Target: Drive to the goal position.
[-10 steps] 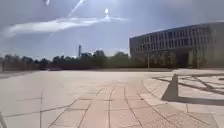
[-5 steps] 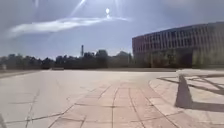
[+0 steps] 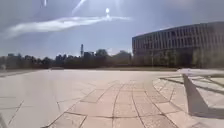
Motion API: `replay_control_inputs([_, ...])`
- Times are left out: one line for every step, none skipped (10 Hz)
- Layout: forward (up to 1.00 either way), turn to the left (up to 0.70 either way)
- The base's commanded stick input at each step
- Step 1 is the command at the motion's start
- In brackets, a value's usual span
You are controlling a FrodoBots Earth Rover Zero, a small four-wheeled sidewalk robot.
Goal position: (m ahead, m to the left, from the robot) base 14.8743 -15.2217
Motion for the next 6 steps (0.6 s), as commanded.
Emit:
replay_control_inputs([0.70, 0.02])
replay_control_inputs([0.70, 0.01])
replay_control_inputs([0.70, 0.02])
replay_control_inputs([0.70, 0.02])
replay_control_inputs([0.70, 0.02])
replay_control_inputs([0.70, 0.01])
